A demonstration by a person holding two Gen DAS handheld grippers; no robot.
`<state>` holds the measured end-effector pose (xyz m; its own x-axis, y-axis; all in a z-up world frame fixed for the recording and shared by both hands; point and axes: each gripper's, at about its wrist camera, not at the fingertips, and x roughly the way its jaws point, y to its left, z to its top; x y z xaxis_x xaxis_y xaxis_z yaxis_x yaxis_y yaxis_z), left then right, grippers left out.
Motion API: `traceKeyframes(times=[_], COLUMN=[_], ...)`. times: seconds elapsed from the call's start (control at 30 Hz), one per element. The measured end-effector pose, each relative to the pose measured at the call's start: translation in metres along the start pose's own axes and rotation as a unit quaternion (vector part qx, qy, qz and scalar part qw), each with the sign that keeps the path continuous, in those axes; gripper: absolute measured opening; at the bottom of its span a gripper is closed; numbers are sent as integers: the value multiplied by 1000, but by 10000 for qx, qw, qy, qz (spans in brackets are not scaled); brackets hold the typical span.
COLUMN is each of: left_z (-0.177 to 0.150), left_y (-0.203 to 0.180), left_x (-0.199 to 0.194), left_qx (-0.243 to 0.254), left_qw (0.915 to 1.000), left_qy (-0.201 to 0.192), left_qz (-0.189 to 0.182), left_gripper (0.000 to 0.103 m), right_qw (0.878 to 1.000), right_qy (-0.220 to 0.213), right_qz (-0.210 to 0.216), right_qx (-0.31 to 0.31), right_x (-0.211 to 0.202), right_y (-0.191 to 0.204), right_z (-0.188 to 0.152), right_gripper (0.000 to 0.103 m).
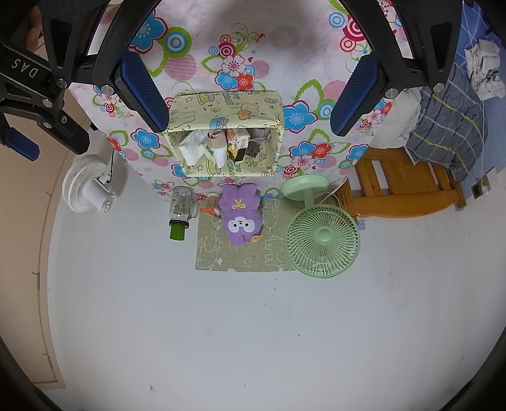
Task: Organize soft objects
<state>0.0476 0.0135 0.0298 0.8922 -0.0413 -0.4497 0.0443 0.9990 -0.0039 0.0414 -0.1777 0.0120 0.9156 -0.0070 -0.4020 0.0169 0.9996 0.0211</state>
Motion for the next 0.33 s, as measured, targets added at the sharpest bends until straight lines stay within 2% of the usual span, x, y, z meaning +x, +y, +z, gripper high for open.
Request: traceKeyframes(times=[0.33], left_z=[0], left_y=[0], left_x=[1], left_qx=[-36], left_qw=[9999], left_qy=[-14], left_qz=[-94], left_gripper=[103], right_qw=[10000], right_qy=[-14], right_qz=[-22], right_qx=[28], right_x=[0], right_y=[0], right_z=[-1], right_gripper=[103])
